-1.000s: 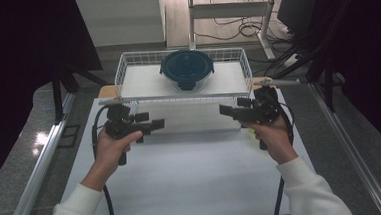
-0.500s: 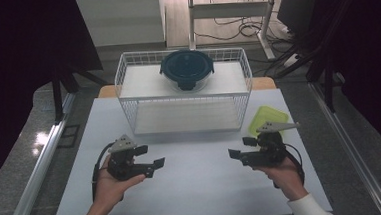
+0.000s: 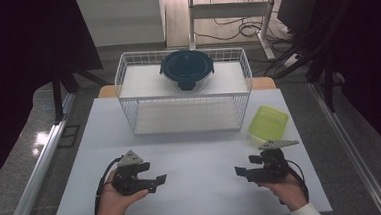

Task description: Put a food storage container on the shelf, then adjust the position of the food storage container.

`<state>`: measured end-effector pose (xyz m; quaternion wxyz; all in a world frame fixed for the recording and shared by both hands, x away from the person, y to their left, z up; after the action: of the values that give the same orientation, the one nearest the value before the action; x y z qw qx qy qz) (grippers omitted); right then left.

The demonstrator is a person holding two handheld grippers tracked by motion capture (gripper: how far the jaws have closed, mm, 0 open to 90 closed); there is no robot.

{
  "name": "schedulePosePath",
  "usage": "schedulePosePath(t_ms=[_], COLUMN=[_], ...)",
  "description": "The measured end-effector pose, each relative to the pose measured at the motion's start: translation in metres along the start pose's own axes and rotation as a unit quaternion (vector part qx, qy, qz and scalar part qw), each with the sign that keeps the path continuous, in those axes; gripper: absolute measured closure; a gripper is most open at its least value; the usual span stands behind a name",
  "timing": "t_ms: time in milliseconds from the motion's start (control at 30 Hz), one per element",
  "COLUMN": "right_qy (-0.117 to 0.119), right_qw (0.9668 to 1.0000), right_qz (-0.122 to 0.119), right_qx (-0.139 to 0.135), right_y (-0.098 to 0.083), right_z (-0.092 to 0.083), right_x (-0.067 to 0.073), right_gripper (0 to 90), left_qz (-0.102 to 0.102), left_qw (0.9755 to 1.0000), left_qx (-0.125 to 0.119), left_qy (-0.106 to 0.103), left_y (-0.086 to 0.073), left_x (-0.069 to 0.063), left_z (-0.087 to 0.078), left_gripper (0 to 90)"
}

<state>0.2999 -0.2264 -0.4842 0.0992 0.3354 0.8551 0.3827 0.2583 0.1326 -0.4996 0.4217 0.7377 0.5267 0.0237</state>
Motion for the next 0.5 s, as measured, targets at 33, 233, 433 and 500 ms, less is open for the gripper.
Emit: schedulePosePath(t_ms=[33, 233, 433, 500], right_qy=[-0.001, -0.01, -0.012, -0.014], right_qw=[1.0, 0.9999, 0.9999, 0.9998], right_qz=[-0.001, -0.011, -0.011, -0.012], right_qx=[0.0, 0.006, 0.005, 0.003], right_y=[0.0003, 0.0004, 0.0008, 0.0015], right_z=[0.0002, 0.0007, -0.0024, -0.0036], right_x=[0.0005, 0.0012, -0.0013, -0.0028], right_gripper=[24.4, 25.0, 25.5, 25.4], left_qz=[-0.003, -0.004, -0.002, -0.003], left_qw=[1.0, 0.9999, 0.9998, 0.9998], left_qx=[-0.003, -0.004, -0.003, -0.002], left_qy=[0.001, 0.01, 0.018, 0.019], left_y=[0.0004, 0.0002, 0.0002, 0.0], left_x=[0.0004, 0.0034, 0.0037, 0.0046], left_z=[-0.0008, -0.0021, -0.0013, -0.001], left_gripper=[22.2, 21.4, 19.4, 19.1])
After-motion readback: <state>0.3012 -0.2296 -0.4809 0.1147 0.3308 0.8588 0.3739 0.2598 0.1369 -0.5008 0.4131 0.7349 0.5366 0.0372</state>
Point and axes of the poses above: each handheld gripper's, and its own axes: z roughly forward along the jaws, y roughly out of its top, x roughly to its left, the point moved 4 cm from there along z, roughly forward along the jaws, and after that the axes turned 12 degrees about -z, right-handed, at the moved point
